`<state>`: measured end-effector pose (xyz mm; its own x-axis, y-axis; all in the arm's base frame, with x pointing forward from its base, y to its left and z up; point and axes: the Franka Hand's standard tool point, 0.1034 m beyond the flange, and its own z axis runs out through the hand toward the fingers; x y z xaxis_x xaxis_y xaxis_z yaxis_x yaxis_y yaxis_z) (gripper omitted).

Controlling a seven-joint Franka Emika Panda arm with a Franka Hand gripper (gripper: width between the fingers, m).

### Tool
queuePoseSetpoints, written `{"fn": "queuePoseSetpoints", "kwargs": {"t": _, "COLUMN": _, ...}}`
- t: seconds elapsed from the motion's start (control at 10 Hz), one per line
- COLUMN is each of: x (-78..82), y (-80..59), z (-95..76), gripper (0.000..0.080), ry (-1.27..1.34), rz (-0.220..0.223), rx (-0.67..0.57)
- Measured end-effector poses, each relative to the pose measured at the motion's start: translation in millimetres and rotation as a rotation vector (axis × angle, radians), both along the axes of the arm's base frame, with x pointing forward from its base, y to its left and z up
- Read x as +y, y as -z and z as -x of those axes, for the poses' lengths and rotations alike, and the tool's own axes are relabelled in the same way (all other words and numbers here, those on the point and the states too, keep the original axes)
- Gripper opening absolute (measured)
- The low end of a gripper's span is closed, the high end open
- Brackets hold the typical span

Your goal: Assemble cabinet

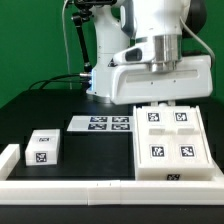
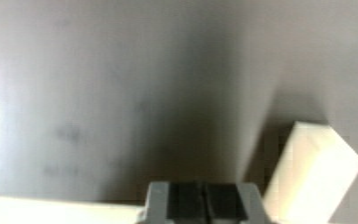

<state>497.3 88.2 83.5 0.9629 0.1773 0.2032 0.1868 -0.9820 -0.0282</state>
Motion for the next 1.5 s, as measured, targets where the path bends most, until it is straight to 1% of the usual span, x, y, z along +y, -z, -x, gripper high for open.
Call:
{"fn": "queuePoseSetpoints", "kwargs": {"t": 0.3, "x": -1.9, "y": -19.2, "z": -11.3, "gripper": 0.0001, "ry": -0.016, "rz": 0.006, "rx": -0.016}}
{"fn": "queuePoseSetpoints", "kwargs": {"t": 0.4, "x": -1.5, "y": -21.6, "z": -15.3, "gripper": 0.0001, "ry": -0.022, "rz": 0.006, "rx": -0.018}}
{"fn": "queuePoseSetpoints", "kwargs": {"t": 0.5, "x": -1.5, "y": -19.6, "z": -13.4, "gripper": 0.0001, "ry": -0.022, "rz": 0.007, "rx": -0.014}}
{"fn": "queuePoseSetpoints", "kwargs": {"t": 0.7, "x": -1.2, "y": -20.4, "z": -14.0, "gripper": 0.0001, "ry": -0.024, "rz": 0.007, "rx": -0.013}}
{"fn": "queuePoseSetpoints", "kwargs": {"t": 1.2, "x": 0.5, "y": -39.9, "z": -33.7, "gripper": 0.0001, "ry": -0.029, "rz": 0.01, "rx": -0.003}}
{"fn": "queuePoseSetpoints", "kwargs": {"t": 1.5, "x": 0.6, "y": -44.4, "z": -47.7, "gripper": 0.0001, "ry": -0.041, "rz": 0.014, "rx": 0.036}}
